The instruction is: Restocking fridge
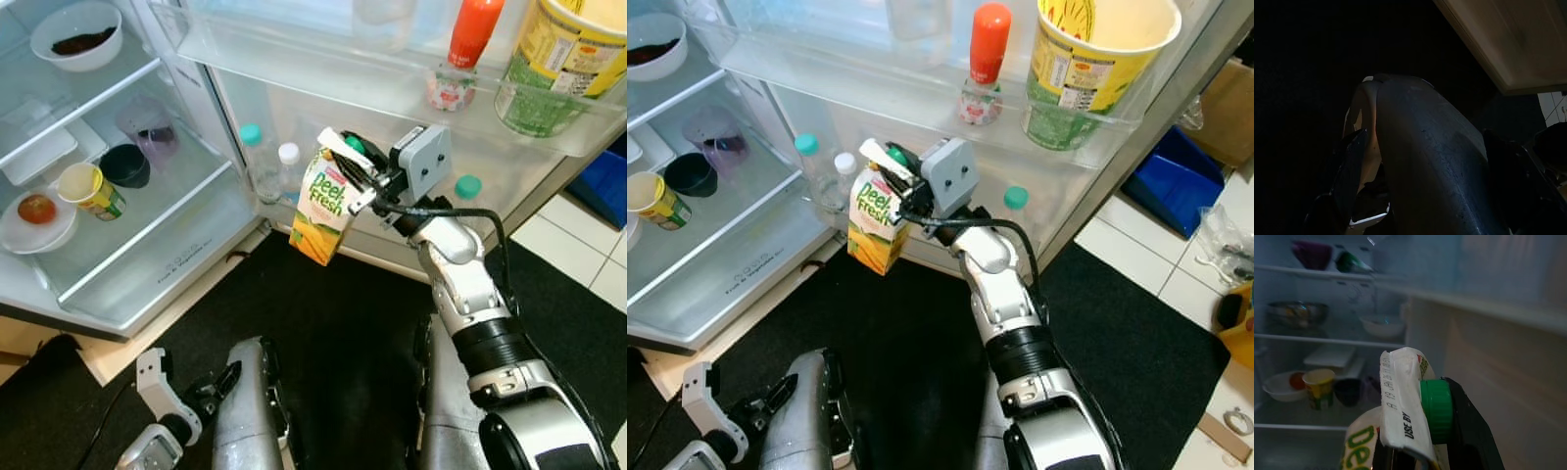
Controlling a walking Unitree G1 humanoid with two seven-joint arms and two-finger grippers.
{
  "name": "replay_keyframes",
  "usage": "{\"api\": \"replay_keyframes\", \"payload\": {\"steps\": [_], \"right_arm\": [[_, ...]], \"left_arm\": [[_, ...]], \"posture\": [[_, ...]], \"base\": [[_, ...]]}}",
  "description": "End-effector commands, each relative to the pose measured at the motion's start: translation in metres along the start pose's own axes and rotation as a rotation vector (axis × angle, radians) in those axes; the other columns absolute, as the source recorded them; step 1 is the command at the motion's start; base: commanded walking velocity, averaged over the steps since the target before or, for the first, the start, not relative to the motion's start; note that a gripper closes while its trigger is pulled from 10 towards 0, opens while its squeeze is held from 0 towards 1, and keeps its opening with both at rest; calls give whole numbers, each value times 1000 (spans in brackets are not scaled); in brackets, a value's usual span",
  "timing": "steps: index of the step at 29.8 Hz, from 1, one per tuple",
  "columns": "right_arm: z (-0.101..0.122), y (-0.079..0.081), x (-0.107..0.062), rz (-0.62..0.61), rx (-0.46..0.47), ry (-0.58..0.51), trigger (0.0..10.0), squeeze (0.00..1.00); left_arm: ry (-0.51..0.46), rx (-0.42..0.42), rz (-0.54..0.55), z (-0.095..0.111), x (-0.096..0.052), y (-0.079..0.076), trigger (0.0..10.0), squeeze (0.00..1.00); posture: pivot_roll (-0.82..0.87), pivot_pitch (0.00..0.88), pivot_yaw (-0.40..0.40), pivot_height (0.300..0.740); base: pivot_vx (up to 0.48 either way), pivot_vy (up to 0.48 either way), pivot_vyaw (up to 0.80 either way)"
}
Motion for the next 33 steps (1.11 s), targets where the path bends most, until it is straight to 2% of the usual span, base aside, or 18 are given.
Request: {"api": "replay_keyframes", "payload": {"steps": [1,6,12,15,18,19,24,26,27,33], "right_arm": [[7,13,-2,51,-32,-26,10000,0],[11,25,-7,83,-51,-38,10000,0],[27,49,-13,123,-92,-72,10000,0],[29,51,-13,128,-106,-73,10000,0],[33,47,-15,99,-220,-71,10000,0],[33,47,-15,99,-220,-71,10000,0],[35,35,-16,67,-372,-48,10000,0],[35,33,-17,60,-401,-40,10000,0],[33,30,-18,57,-460,-21,10000,0],[23,25,-25,32,-512,14,10000,0]], "left_arm": [[111,-42,32,-37,-14,3,10000,0],[116,-42,31,-38,-14,3,10000,0],[124,-43,35,-39,-14,3,10000,0],[124,-43,36,-40,-15,3,10000,0],[128,-44,36,-41,-15,3,10000,0],[128,-44,36,-41,-15,3,10000,0],[130,-42,33,-41,-16,3,10000,0],[130,-41,33,-41,-16,3,10000,0],[130,-40,33,-41,-16,4,10000,0],[130,-38,32,-41,-18,4,10000,0]], "posture": [[44,411,37,537],[38,407,35,537],[26,402,36,537],[26,402,36,537],[25,403,40,537],[25,403,40,537],[29,408,43,537],[29,408,43,537],[29,409,42,537],[37,417,46,537]], "base": [[0,0,0],[0,0,0],[0,0,0],[0,0,0],[0,0,0],[0,0,0],[0,0,0],[0,0,0],[0,0,0],[0,0,0]]}}
Point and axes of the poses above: a point about 5 cm out from each wrist's last joint towards the gripper, its own x axis pointing out of the wrist towards the gripper, its own z axis along the axis of the wrist's last joint, y = z × x, the point moved 5 cm from there along x, pointing out of the wrist towards the gripper, and after that the axes turned 4 degrees about x, right-handed, at the moved point
